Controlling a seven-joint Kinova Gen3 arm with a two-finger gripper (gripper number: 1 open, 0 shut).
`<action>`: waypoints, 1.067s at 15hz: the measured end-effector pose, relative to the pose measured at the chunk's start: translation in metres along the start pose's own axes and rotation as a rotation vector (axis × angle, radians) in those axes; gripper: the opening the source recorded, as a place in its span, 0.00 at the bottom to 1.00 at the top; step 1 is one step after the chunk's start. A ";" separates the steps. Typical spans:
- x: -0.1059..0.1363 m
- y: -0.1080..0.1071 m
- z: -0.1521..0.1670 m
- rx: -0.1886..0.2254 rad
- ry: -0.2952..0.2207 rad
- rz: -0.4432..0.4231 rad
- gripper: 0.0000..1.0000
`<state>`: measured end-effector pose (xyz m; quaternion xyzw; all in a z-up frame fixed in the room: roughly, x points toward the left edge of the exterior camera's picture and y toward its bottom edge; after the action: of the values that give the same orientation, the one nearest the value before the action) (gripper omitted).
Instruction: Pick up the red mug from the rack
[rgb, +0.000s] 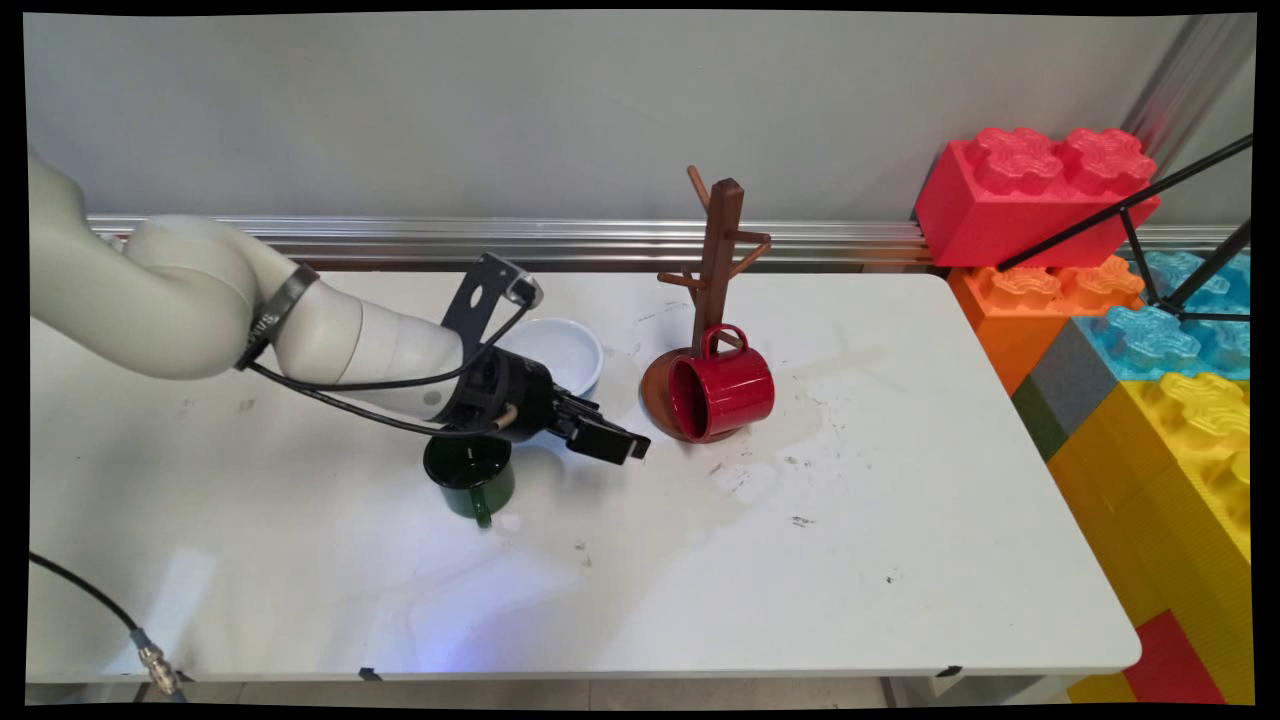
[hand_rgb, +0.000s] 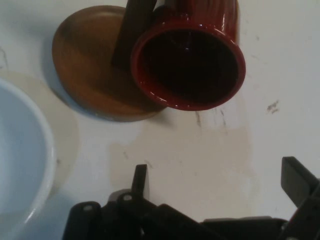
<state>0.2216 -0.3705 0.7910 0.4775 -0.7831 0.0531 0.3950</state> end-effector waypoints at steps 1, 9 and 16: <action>-0.001 0.002 0.002 -0.001 0.003 -0.005 1.00; -0.001 0.011 0.017 0.004 0.032 0.010 1.00; 0.003 0.017 0.038 0.014 0.070 0.029 1.00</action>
<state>0.1860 -0.3812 0.7725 0.4667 -0.7753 0.0810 0.4178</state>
